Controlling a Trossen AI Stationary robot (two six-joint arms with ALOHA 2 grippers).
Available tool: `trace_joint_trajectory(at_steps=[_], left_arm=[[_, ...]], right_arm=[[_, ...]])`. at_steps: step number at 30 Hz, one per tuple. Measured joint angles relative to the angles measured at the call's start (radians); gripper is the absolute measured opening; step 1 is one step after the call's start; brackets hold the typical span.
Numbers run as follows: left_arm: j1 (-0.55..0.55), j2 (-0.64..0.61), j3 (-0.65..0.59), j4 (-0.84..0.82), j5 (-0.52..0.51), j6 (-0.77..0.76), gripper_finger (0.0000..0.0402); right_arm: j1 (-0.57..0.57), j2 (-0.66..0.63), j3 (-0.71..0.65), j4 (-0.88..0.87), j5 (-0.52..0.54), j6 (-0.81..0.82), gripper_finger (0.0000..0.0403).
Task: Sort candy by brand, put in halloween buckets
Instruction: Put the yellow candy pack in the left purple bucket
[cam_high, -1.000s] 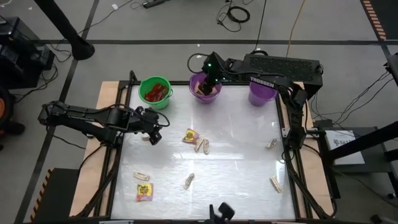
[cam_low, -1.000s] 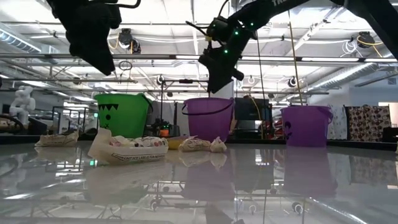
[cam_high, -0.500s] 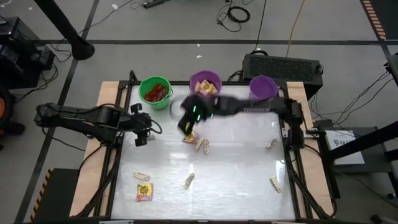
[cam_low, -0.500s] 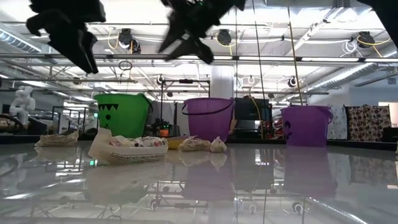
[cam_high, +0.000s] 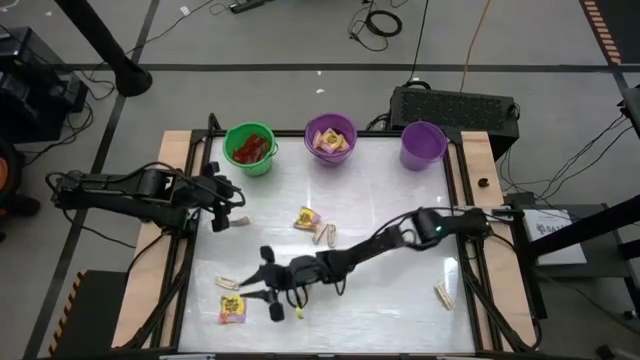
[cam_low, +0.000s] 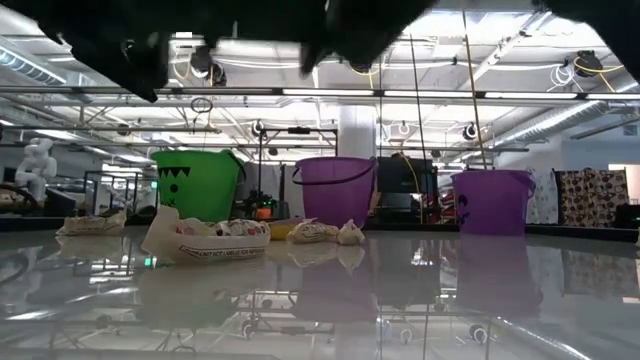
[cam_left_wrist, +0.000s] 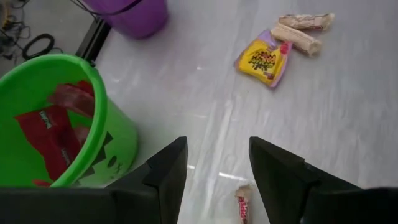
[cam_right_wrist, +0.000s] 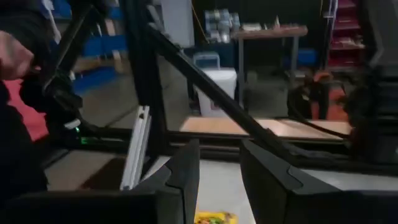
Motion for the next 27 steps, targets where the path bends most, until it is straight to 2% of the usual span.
trace_joint_trajectory(at_steps=[2, 4, 6, 10, 13, 27], left_arm=[[0.0, 0.001, 0.0, 0.0, 0.002, 0.0, 0.018], [0.0, 0.0, 0.0, 0.0, 0.003, 0.0, 0.018], [0.0, 0.001, 0.0, 0.0, 0.005, 0.001, 0.018], [0.0, 0.007, 0.0, 0.002, 0.03, 0.017, 0.018], [0.0, 0.008, 0.0, 0.004, 0.033, 0.017, 0.018], [0.0, 0.019, 0.0, 0.004, 0.034, 0.017, 0.018]], right_arm=[[0.006, 0.07, 0.041, 0.037, 0.003, 0.059, 0.0107], [0.001, 0.136, 0.105, -0.003, -0.004, 0.141, 0.0107], [-0.006, 0.2, 0.193, -0.061, -0.041, 0.158, 0.0107], [-0.023, 0.302, 0.412, -0.275, -0.147, 0.139, 0.0107], [-0.032, 0.364, 0.549, -0.443, -0.179, 0.134, 0.0107], [-0.038, 0.379, 0.545, -0.581, -0.19, 0.041, 0.0107]])
